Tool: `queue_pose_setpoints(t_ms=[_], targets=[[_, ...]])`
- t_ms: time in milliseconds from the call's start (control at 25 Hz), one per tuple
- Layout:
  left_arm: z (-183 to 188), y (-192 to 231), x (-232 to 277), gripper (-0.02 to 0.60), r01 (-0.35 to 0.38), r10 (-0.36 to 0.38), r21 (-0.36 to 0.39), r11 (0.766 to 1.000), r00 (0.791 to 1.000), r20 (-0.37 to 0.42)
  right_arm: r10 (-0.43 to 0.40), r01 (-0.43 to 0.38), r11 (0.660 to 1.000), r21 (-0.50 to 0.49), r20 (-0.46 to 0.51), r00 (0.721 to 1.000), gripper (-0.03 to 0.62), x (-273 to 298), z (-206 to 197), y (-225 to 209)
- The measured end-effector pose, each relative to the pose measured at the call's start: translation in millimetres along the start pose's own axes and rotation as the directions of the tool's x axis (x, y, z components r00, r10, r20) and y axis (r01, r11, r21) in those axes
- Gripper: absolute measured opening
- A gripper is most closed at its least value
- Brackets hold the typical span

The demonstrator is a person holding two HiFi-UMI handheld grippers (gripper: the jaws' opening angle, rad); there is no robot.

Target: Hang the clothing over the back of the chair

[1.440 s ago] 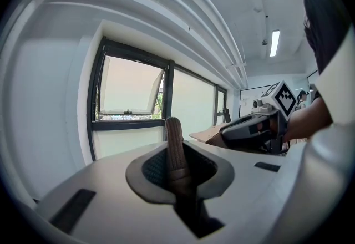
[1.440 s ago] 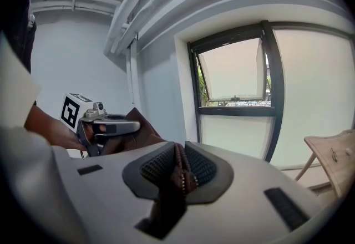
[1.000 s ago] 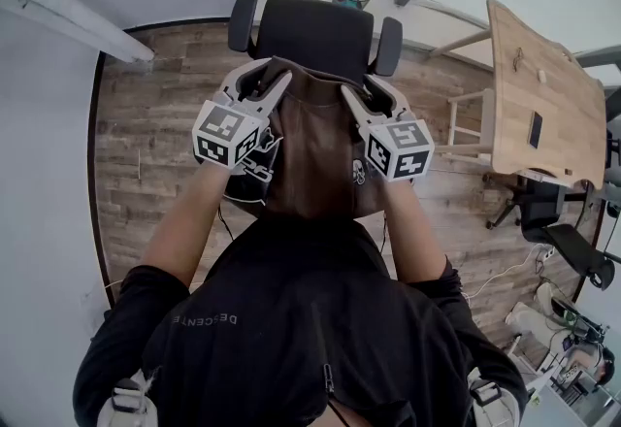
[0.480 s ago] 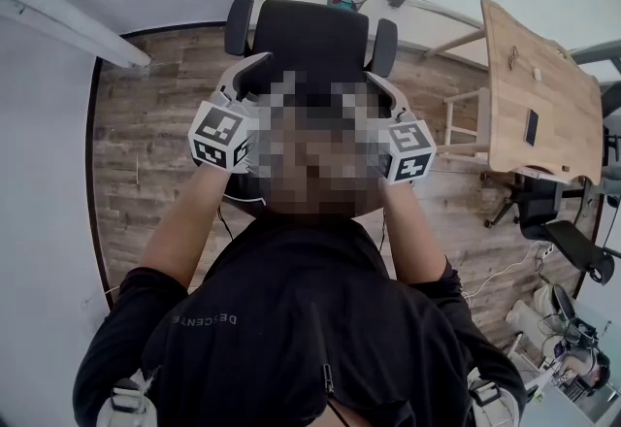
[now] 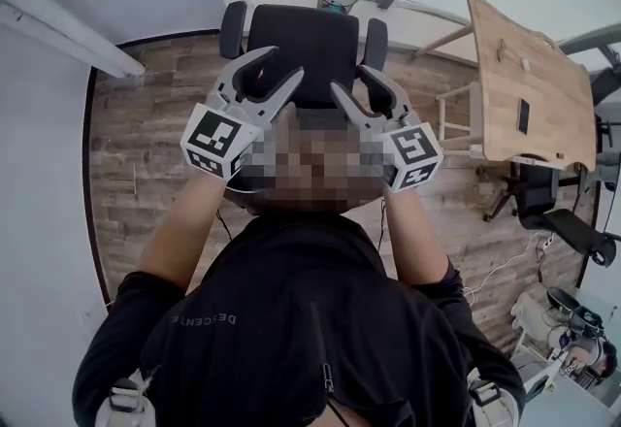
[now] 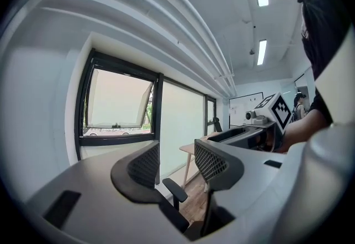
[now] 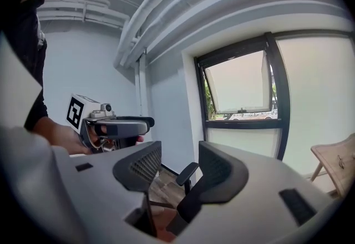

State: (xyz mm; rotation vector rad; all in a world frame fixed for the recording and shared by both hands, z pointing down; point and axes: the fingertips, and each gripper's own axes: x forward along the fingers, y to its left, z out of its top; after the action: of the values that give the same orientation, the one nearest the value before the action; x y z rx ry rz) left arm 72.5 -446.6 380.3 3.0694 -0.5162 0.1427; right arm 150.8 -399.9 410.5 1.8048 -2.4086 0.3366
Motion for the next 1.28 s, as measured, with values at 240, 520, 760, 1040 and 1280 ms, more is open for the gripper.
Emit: queue_pose_setpoints(t_ms=[240, 520, 760, 1040, 1280], targets=[[15.2, -23.7, -19.4, 0.196, 0.044, -0.044, 0.012, 0.999, 0.998, 0.038, -0.007, 0.01, 0.999, -0.036, 0.059, 0.998, 0.182, -29.3, 17.0, 23.9], [15.8, -55.3, -39.1, 0.161, 0.093, -0.093, 0.01, 0.996, 0.994, 0.047, -0.011, 0.015, 0.999, -0.052, 0.078, 0.997, 0.13, -62.9, 17.4, 45.2], [13.1, -94.7, -56.4, 0.077, 0.098, -0.098, 0.015, 0.995, 0.994, 0.055, 0.031, -0.025, 0.998, -0.063, 0.098, 0.995, 0.035, -97.0, 11.9, 60.6], [14.4, -159.4, -84.1, 0.025, 0.036, -0.033, -0.028, 0.999, 0.996, 0.089, 0.151, -0.138, 0.983, -0.119, 0.108, 0.983, 0.006, -155.7, 3.1, 97.3], [16.3, -231.3, -112.3, 0.018, -0.01, 0.015, -0.045, 0.999, 0.994, 0.105, 0.207, -0.185, 0.971, -0.152, 0.144, 0.968, 0.006, -221.7, -2.3, 122.4]])
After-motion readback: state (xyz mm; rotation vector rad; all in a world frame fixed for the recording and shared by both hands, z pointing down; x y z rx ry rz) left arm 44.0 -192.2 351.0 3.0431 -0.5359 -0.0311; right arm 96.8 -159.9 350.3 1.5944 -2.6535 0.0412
